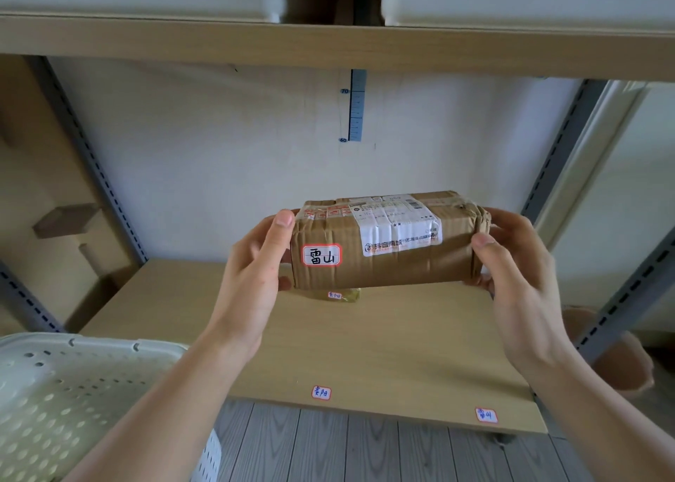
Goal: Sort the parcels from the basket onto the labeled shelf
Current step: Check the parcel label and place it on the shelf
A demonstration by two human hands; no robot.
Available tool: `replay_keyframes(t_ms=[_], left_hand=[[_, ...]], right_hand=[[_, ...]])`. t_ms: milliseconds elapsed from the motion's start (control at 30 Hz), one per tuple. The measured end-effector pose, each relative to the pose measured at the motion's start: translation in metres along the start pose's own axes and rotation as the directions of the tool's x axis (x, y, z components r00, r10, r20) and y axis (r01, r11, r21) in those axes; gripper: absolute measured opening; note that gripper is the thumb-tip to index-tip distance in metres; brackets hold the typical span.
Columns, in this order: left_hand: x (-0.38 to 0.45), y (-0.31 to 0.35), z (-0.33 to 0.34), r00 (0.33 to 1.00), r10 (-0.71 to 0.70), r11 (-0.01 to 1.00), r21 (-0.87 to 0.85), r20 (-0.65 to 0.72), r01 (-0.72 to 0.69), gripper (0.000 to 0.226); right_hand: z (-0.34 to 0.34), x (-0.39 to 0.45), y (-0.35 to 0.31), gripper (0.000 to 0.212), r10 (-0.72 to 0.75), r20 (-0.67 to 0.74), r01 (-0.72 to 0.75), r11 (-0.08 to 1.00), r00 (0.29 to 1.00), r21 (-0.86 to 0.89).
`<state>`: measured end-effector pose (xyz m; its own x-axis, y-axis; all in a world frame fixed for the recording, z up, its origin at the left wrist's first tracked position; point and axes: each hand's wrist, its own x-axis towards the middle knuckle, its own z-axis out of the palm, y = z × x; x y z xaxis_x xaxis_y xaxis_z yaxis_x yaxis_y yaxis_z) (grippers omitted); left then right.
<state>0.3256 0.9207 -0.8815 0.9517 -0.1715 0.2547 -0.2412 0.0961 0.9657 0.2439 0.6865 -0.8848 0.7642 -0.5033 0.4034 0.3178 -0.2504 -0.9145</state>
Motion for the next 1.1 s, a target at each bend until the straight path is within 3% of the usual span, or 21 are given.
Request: replay_keyframes(t_ms=[100, 233, 400, 567, 733, 900, 933, 1000, 1033, 1100], left_hand=[[0.003, -0.004, 0.001, 0.997, -0.074, 0.996, -0.041, -0.026, 0.073, 0.048], [0.007, -0.013, 0.000, 0.979, -0.203, 0.979, 0.004, -0.033, 0.203, 0.057], [0.011, -0.019, -0.002, 0.943, -0.331, 0.943, -0.052, -0.025, 0.329, 0.051], [0.014, -0.021, -0.004, 0.946, -0.317, 0.942, -0.140, -0.070, 0.306, 0.046], [0.011, -0.021, -0.006, 0.950, -0.308, 0.946, -0.093, 0.050, 0.311, 0.045], [0.009, -0.025, -0.003, 0.916, -0.380, 0.925, 0.021, 0.128, 0.380, 0.023], [0.008, -0.028, -0.002, 0.901, -0.403, 0.915, 0.031, 0.162, 0.403, 0.027], [0.006, -0.032, 0.001, 0.861, -0.440, 0.896, 0.070, 0.255, 0.438, 0.057], [0.005, -0.034, 0.003, 0.844, -0.449, 0.892, 0.098, 0.294, 0.440, 0.061], [0.003, -0.036, 0.007, 0.832, -0.445, 0.894, 0.116, 0.332, 0.433, 0.045]], right_hand=[[0.002, -0.001, 0.003, 0.024, 0.030, 0.018, -0.031, 1.000, 0.999, 0.007], [0.011, 0.001, 0.003, 0.019, 0.384, -0.024, -0.363, 0.890, 0.923, 0.275], [0.012, 0.005, 0.009, 0.021, 0.559, 0.070, -0.558, 0.794, 0.826, 0.239], [0.005, 0.004, 0.015, 0.022, 0.642, 0.286, -0.697, 0.698, 0.711, 0.165], [0.000, 0.002, 0.025, 0.022, 0.618, 0.196, -0.644, 0.756, 0.762, 0.117], [-0.009, 0.007, 0.031, 0.033, 0.530, 0.112, -0.541, 0.821, 0.841, 0.183], [-0.010, 0.007, 0.032, 0.034, 0.522, 0.106, -0.532, 0.821, 0.847, 0.210], [-0.012, 0.008, 0.035, 0.037, 0.501, 0.101, -0.510, 0.827, 0.859, 0.235], [-0.012, 0.008, 0.036, 0.038, 0.488, 0.096, -0.496, 0.833, 0.868, 0.245], [-0.013, 0.008, 0.035, 0.033, 0.460, 0.071, -0.460, 0.843, 0.885, 0.277]])
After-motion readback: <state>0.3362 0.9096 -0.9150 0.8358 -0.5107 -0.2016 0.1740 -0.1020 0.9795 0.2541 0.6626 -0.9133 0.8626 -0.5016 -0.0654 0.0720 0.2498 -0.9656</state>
